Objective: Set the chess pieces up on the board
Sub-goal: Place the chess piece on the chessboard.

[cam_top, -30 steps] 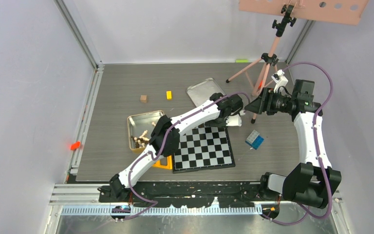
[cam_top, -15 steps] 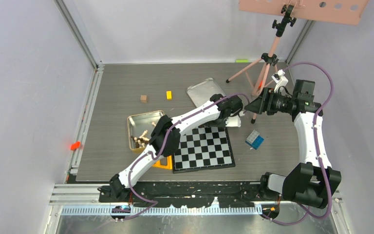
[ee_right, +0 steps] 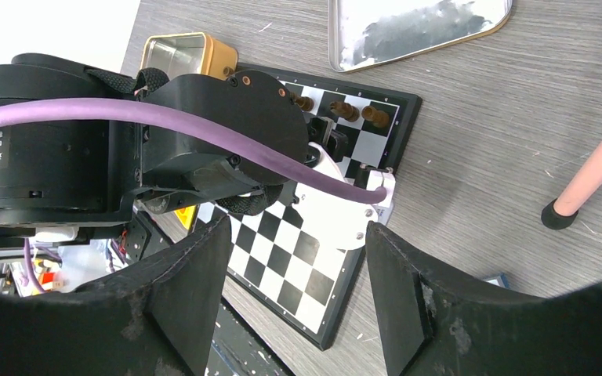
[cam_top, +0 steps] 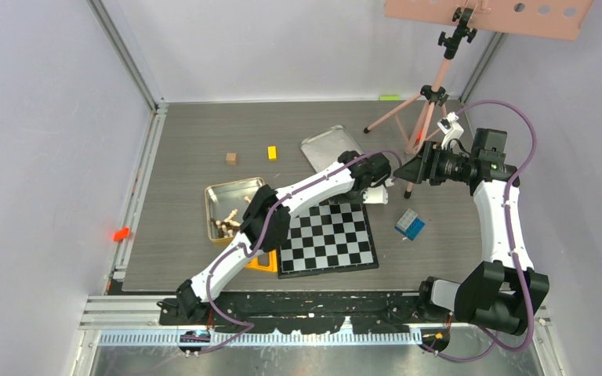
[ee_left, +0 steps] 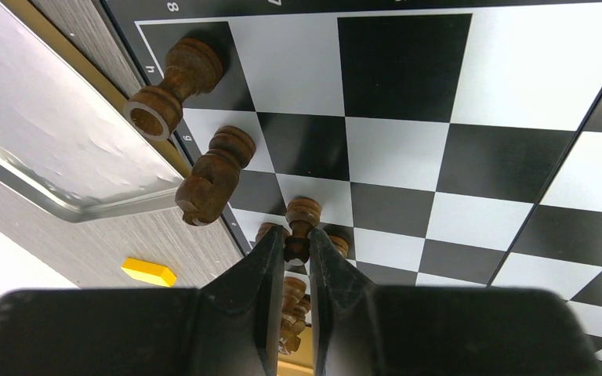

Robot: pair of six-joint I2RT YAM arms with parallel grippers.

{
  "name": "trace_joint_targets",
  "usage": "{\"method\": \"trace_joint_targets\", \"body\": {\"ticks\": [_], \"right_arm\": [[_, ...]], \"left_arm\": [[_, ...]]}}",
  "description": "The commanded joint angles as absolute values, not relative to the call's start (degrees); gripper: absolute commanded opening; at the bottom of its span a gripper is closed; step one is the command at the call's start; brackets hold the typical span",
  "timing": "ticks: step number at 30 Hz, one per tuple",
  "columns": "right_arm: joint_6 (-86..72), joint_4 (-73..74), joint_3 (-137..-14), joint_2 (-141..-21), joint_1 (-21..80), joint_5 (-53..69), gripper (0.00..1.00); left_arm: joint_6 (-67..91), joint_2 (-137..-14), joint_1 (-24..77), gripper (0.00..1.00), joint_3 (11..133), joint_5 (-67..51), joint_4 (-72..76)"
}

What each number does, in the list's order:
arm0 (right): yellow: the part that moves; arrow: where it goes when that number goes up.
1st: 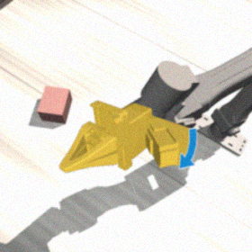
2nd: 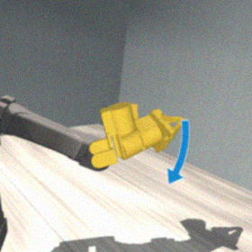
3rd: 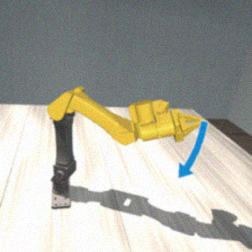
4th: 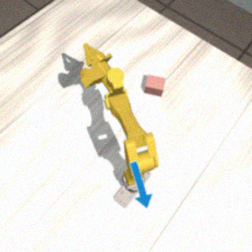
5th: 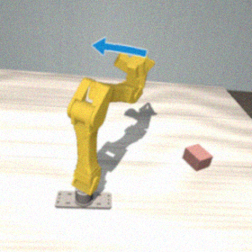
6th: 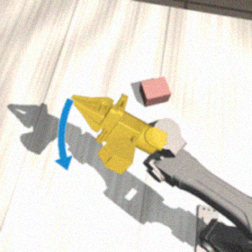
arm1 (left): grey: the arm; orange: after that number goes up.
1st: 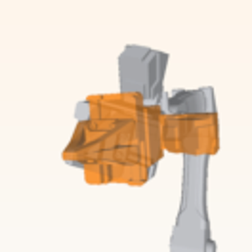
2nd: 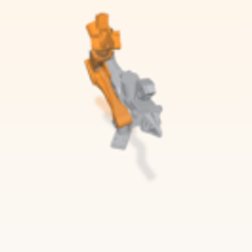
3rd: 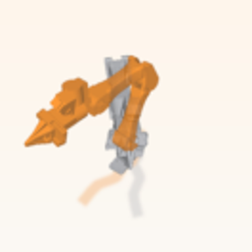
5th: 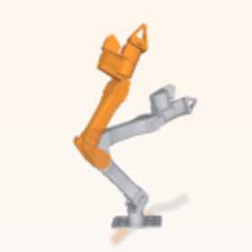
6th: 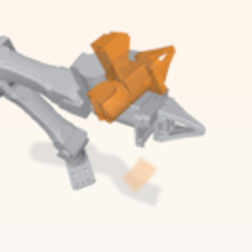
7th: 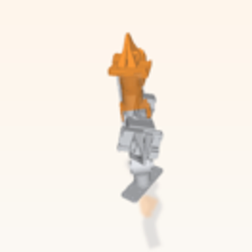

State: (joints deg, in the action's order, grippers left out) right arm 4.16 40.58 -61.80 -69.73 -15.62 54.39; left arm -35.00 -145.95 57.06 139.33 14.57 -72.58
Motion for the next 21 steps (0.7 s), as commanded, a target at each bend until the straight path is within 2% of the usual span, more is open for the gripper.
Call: {"method": "trace_joint_targets", "body": {"ticks": [1, 21], "right_arm": [[3.8, 40.0, -62.0, -69.3, -16.1, 56.0, 0.69], [3.7, 40.0, -61.8, -69.3, -16.7, 56.7, 0.69]], "left_arm": [[-34.3, -144.2, 57.4, 0.12, 139.4, 11.3, -72.7], [-32.4, -143.9, 57.5, 0.02, 139.8, 7.8, -73.0]]}}
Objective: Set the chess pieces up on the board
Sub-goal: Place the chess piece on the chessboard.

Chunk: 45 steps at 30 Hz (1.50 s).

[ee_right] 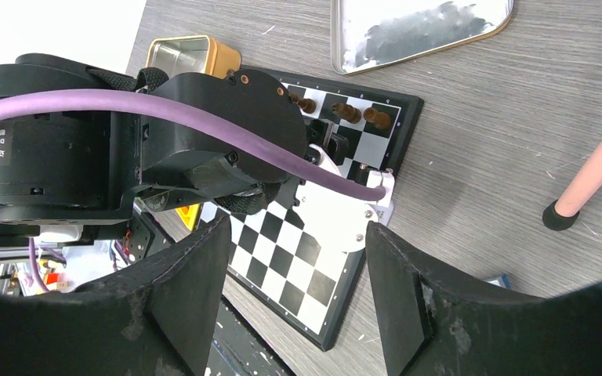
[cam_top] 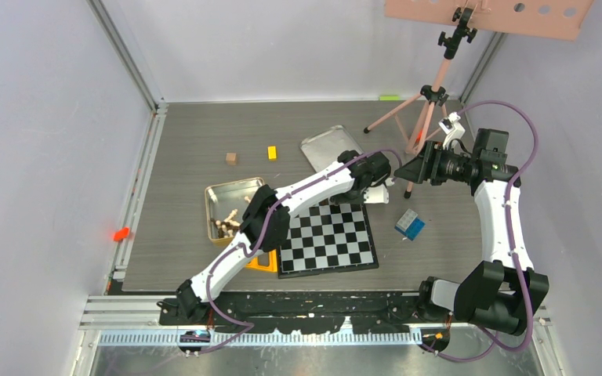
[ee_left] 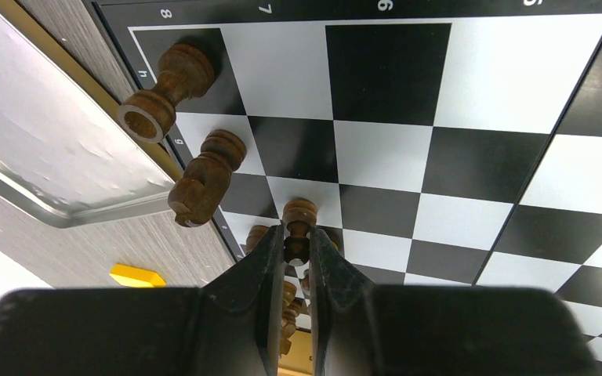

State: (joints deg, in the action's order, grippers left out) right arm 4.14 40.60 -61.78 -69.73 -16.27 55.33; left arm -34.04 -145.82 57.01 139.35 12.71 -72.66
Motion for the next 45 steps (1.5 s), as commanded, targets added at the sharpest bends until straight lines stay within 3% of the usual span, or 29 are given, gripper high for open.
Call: {"method": "trace_joint_targets", "body": {"ticks": [1, 18, 26, 36, 45], "right_arm": [[3.7, 40.0, -61.8, -69.3, -16.6, 56.8, 0.69], [3.4, 40.0, -61.8, -69.5, -16.9, 57.3, 0.69], [3.4, 40.0, -61.8, -69.4, -16.9, 57.4, 0.69], [2.9, 40.1, -63.8, -69.1, -17.0, 57.0, 0.69], [3.4, 43.2, -69.9, -67.8, -17.1, 55.5, 0.69]], "left_arm": [[-32.4, -143.9, 57.5, 0.01, 139.8, 7.8, -73.0], [-31.5, -143.7, 57.4, 0.01, 140.7, 6.8, -73.1], [-31.1, -143.4, 57.5, 0.12, 140.6, 7.1, -72.7], [-30.7, -139.3, 57.2, 0.36, 138.4, 9.3, -69.9], [-30.8, -132.6, 56.0, 0.44, 133.5, 11.8, -67.0]]}}
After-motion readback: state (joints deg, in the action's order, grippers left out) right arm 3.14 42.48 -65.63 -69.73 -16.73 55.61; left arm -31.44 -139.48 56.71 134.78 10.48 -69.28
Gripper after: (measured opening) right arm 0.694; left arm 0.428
